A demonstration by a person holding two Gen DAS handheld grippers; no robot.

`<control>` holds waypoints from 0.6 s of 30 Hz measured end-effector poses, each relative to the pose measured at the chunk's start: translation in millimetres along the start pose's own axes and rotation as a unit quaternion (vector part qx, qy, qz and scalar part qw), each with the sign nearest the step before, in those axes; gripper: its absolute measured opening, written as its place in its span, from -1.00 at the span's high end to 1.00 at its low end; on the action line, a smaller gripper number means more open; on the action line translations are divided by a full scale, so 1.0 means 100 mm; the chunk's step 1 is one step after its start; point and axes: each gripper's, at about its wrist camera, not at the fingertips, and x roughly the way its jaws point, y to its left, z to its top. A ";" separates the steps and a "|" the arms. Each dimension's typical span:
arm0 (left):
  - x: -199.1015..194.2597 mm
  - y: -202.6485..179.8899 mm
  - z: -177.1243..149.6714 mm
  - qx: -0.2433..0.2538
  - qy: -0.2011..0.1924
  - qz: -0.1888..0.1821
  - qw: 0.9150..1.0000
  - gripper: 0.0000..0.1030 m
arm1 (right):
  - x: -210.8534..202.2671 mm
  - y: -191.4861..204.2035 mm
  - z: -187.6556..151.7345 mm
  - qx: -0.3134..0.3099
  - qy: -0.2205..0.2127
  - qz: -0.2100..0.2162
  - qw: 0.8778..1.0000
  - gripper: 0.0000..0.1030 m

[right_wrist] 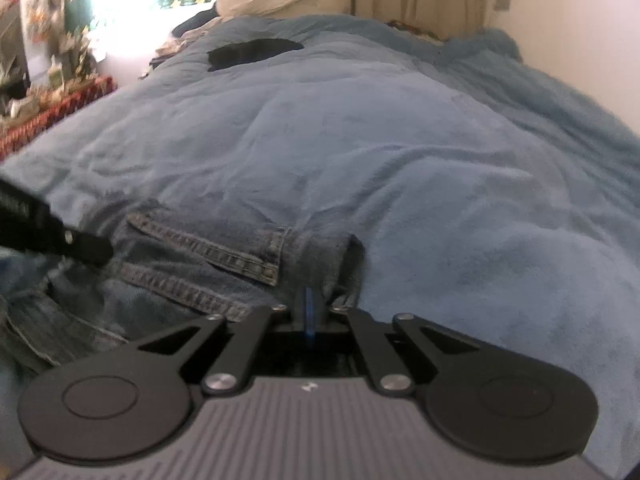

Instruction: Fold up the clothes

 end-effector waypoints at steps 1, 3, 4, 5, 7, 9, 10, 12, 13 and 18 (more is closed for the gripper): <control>-0.02 -0.01 0.00 0.001 -0.002 0.002 1.000 0.94 | -0.06 -0.01 0.04 0.009 -0.005 0.003 1.000 1.00; -0.10 -0.02 -0.01 -0.002 -0.005 -0.009 1.000 0.95 | -0.22 0.03 0.10 0.018 -0.026 0.022 0.999 1.00; -0.13 -0.02 -0.02 -0.006 -0.006 -0.020 1.000 0.88 | -0.28 0.05 0.13 0.023 -0.034 0.036 0.999 1.00; -0.15 -0.01 -0.02 -0.012 -0.005 -0.036 0.999 0.88 | -0.30 0.09 0.14 0.026 -0.038 0.051 0.998 1.00; -0.15 -0.03 -0.03 -0.015 -0.003 -0.052 0.999 0.88 | -0.29 0.19 0.14 0.023 -0.041 0.075 0.996 0.99; -0.09 -0.08 -0.04 -0.003 0.000 -0.038 0.999 0.88 | -0.16 0.28 0.07 0.015 -0.029 0.066 0.997 1.00; -0.06 -0.08 -0.05 0.000 0.004 -0.034 0.999 0.88 | -0.08 0.30 0.02 0.011 -0.024 0.058 0.998 1.00; -0.01 -0.06 -0.07 0.002 0.010 -0.029 1.000 0.95 | 0.02 0.26 -0.10 0.013 -0.021 0.055 0.998 1.00; 0.02 -0.03 -0.07 0.001 0.018 -0.028 0.999 0.95 | 0.06 0.23 -0.16 0.014 -0.020 0.056 0.998 1.00; 0.04 0.08 -0.07 -0.015 0.034 -0.035 0.999 0.95 | 0.02 0.18 -0.20 0.018 -0.015 0.065 0.998 1.00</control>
